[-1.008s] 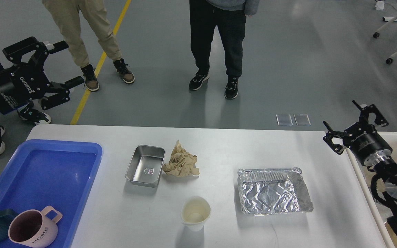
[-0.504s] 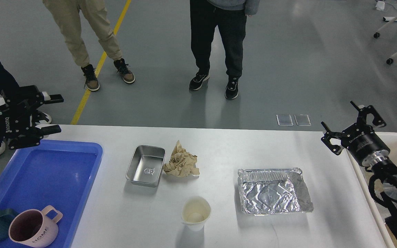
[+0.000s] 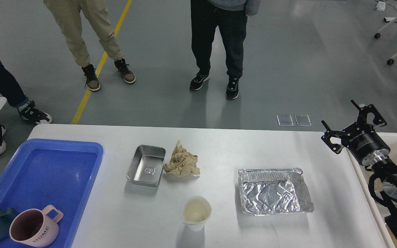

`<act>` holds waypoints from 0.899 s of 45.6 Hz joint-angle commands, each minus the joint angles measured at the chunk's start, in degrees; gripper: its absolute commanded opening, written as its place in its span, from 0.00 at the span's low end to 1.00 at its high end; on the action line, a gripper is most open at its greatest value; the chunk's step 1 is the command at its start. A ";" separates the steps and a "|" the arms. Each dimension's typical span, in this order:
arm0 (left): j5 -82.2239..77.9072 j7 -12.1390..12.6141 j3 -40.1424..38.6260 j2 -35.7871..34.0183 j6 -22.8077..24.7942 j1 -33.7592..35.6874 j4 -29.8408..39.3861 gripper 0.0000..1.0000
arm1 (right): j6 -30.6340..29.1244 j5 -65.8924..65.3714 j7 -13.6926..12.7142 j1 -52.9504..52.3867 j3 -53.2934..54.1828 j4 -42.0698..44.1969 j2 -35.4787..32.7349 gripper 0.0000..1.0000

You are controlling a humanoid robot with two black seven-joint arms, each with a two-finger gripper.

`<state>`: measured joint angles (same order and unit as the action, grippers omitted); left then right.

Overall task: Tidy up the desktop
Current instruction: 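Raise the left gripper away from the mug, then reach the left gripper to the edge of the steel tray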

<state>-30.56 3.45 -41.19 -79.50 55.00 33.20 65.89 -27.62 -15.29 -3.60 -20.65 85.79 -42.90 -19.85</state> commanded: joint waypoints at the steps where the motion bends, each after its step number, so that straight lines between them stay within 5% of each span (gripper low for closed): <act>1: -1.16 1.02 -0.03 0.58 0.00 0.55 -0.06 0.97 | 0.02 0.00 0.00 0.17 -0.01 -0.08 -0.01 1.00; 14: -11.17 10.87 -1.00 9.97 0.00 2.91 -0.67 0.97 | -0.06 0.00 0.00 0.26 -0.01 0.01 0.08 1.00; 26: -23.93 12.63 -0.65 26.05 0.00 9.77 -6.38 0.97 | -0.42 0.00 0.00 1.05 0.08 0.01 -0.19 1.00; 35: -25.95 20.97 -0.30 35.64 0.00 10.92 -9.28 0.97 | -0.42 0.00 0.00 1.57 0.16 0.01 -0.19 1.00; 41: -27.53 22.47 0.06 40.82 0.00 10.92 -11.74 0.97 | -0.42 0.00 0.08 1.57 0.08 0.01 -0.01 1.00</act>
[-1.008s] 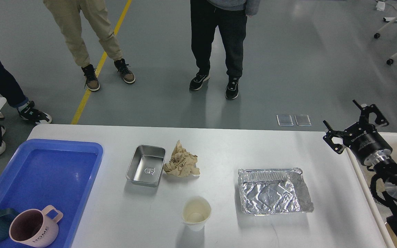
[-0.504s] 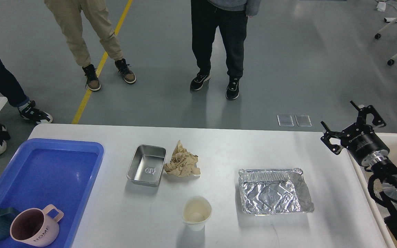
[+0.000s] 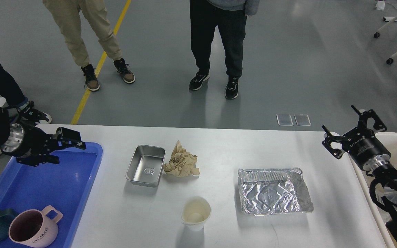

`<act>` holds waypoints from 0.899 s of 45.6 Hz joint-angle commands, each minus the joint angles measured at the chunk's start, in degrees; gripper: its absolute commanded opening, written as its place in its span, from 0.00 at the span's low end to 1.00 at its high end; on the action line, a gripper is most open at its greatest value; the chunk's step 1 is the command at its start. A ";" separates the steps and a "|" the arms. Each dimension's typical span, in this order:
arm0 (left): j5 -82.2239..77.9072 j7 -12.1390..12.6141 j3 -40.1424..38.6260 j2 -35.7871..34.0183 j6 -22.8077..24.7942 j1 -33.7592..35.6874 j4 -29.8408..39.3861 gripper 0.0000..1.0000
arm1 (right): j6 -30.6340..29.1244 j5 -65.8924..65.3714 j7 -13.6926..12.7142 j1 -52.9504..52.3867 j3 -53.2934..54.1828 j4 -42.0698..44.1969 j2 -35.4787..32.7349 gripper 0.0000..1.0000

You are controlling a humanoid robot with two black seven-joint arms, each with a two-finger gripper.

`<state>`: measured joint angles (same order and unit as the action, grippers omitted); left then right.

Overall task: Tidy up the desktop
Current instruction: 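Reach the left gripper to the edge of the steel tray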

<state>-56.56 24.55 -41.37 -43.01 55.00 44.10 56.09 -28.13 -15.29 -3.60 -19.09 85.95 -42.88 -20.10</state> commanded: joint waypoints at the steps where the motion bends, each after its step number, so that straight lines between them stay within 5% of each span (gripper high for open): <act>1: -2.31 1.38 0.24 5.20 0.00 0.03 -2.39 0.97 | 0.09 0.00 -0.01 0.02 -0.09 -0.01 0.32 1.00; 18: -4.87 1.38 0.59 12.24 0.00 -0.50 -7.22 0.98 | 0.18 0.09 -0.01 -1.12 -0.09 -0.01 1.99 1.00; 41: -7.24 0.77 2.70 19.19 -7.02 -0.50 -11.80 0.98 | 0.09 0.09 -0.01 -1.13 -0.09 -0.01 2.87 1.00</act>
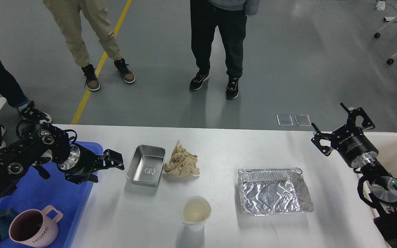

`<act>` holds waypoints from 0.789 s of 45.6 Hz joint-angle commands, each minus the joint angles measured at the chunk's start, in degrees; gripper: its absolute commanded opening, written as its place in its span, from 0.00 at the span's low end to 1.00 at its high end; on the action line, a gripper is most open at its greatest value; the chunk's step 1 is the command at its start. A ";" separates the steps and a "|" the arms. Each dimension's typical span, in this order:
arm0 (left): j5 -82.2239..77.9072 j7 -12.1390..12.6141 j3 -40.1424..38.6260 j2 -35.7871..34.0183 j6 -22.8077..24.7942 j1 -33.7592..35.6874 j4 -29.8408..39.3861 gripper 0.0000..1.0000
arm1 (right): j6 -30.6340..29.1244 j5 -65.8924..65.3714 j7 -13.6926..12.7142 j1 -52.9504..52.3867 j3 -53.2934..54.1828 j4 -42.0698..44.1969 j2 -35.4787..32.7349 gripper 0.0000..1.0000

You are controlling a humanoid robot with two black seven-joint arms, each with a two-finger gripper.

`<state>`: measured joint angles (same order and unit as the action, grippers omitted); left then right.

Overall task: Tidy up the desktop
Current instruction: 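Reach the left gripper to the edge of the steel tray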

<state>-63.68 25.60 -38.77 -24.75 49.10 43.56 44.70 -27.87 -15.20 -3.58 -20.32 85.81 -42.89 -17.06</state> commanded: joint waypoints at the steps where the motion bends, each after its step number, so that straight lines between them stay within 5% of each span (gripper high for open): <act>1: -0.12 -0.28 0.10 1.10 -1.20 0.03 -0.40 0.98 | -0.17 -0.01 -0.02 0.10 0.06 0.00 -0.08 1.00; 36: -4.08 -2.04 0.01 8.66 -5.59 1.09 -7.61 0.98 | -0.44 -0.01 -0.02 0.81 -0.02 0.00 0.01 1.00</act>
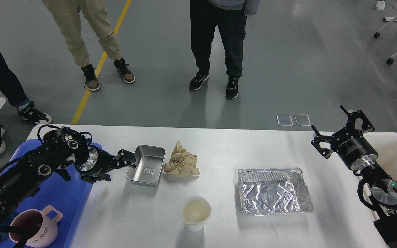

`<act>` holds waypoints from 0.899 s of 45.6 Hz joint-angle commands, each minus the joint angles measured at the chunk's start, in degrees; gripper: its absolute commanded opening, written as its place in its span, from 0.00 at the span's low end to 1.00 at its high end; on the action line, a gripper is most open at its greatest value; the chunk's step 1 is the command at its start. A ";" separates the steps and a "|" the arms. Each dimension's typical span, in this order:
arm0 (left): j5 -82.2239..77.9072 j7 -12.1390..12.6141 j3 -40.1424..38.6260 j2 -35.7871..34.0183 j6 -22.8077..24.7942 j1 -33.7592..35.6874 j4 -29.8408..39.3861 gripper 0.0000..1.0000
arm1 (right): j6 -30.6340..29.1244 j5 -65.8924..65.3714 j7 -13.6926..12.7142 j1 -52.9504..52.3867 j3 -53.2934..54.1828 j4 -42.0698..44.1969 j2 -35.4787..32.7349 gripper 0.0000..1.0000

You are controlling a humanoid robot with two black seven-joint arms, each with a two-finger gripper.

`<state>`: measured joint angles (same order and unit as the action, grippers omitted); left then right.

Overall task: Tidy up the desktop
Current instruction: 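Reach the left gripper to the edge of the steel tray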

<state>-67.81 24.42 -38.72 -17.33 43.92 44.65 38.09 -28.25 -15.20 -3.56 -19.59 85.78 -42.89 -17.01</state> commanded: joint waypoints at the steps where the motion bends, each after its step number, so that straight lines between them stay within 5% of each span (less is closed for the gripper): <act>1: 0.05 -1.04 -0.04 1.51 -0.41 0.00 -1.35 0.98 | -0.05 0.00 0.05 0.08 0.00 0.00 -0.04 1.00; 28: 0.40 -0.69 -0.04 3.97 -0.94 0.09 -2.59 0.98 | -0.05 0.00 0.05 0.26 0.00 0.00 -0.21 1.00; 41: 0.14 -0.69 0.05 3.97 -0.86 0.09 -2.59 0.84 | -0.14 0.00 0.05 0.26 0.00 0.08 -0.21 1.00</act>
<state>-67.64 23.73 -38.76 -13.35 42.92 44.79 35.51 -28.34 -15.20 -3.52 -19.33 85.78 -42.89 -17.26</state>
